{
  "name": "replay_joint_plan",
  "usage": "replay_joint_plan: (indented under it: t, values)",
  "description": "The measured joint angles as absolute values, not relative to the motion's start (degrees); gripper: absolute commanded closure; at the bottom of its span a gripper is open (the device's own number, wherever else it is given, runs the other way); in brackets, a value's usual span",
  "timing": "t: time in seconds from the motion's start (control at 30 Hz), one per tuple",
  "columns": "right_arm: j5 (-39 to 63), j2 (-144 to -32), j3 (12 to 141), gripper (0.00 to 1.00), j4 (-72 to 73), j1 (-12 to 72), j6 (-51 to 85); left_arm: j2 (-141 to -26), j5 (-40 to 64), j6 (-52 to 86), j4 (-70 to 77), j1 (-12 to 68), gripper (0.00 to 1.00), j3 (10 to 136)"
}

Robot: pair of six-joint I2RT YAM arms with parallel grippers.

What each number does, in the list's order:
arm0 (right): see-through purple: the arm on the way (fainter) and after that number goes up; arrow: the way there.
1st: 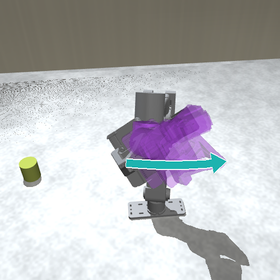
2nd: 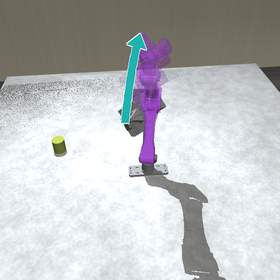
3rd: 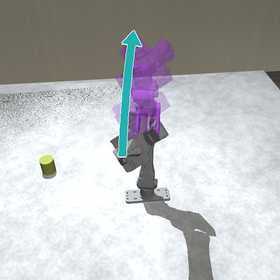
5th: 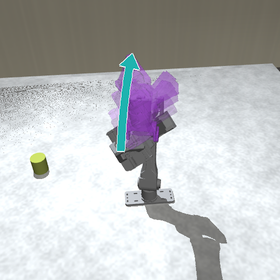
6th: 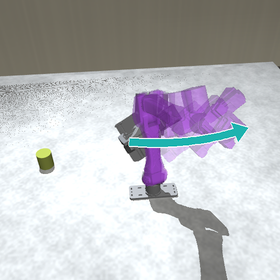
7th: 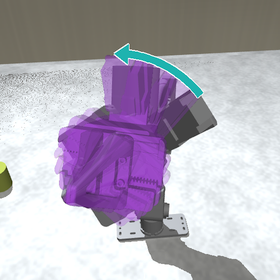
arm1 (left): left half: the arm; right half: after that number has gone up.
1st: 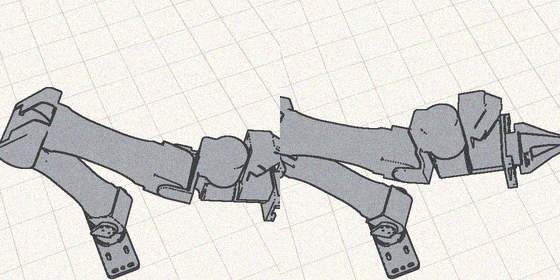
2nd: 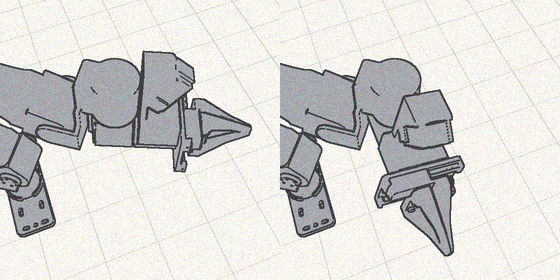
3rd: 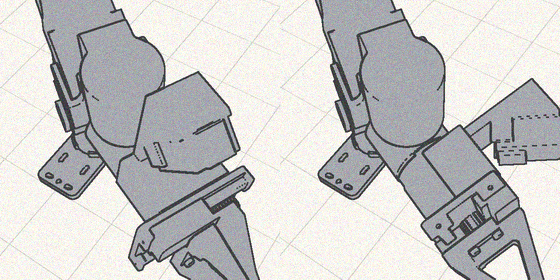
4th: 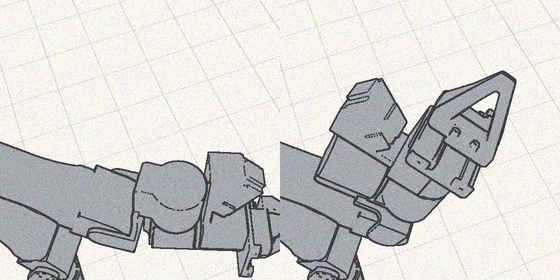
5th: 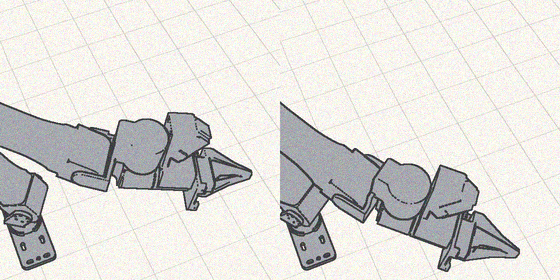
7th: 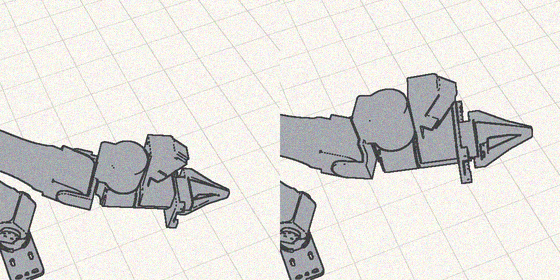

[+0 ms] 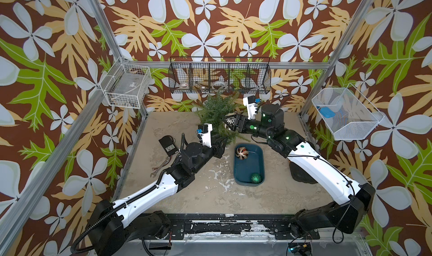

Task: Decorate the small christmas tree with ornaments
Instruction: Hang an ornament on the christmas tree.

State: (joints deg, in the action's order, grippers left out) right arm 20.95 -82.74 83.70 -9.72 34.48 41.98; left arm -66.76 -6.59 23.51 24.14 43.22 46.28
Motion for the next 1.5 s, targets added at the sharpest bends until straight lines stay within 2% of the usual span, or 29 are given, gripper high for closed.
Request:
replay_joint_plan:
  t: [0.17,0.47,0.67,0.93,1.0,1.13,1.5]
  values:
    - [20.75,-81.78,82.17,0.3,-9.04,34.39,43.0,-66.85,-7.6,23.44,24.23,43.18,0.46,46.74]
    - [20.49,-80.82,80.55,0.3,-6.63,34.15,44.66,-70.48,-9.06,22.44,24.14,43.18,0.46,50.85]
    - [20.62,-80.79,80.47,0.3,-5.61,34.04,45.01,-72.69,-10.63,22.0,23.68,43.18,0.59,53.21]
    - [21.02,-80.68,80.2,0.3,-5.56,34.02,46.04,-73.36,-11.27,20.91,23.68,43.18,0.86,53.95]
    - [21.06,-80.47,79.75,0.3,-5.56,34.0,46.11,-73.17,-11.57,20.69,23.68,43.18,0.89,53.95]
    - [21.1,-80.27,78.96,0.29,-5.17,33.91,46.48,-72.71,-12.27,20.23,23.38,43.18,1.0,53.95]
    - [21.19,-78.81,77.43,0.18,-4.21,33.87,47.53,-72.44,-11.77,19.31,22.48,43.11,1.0,54.26]
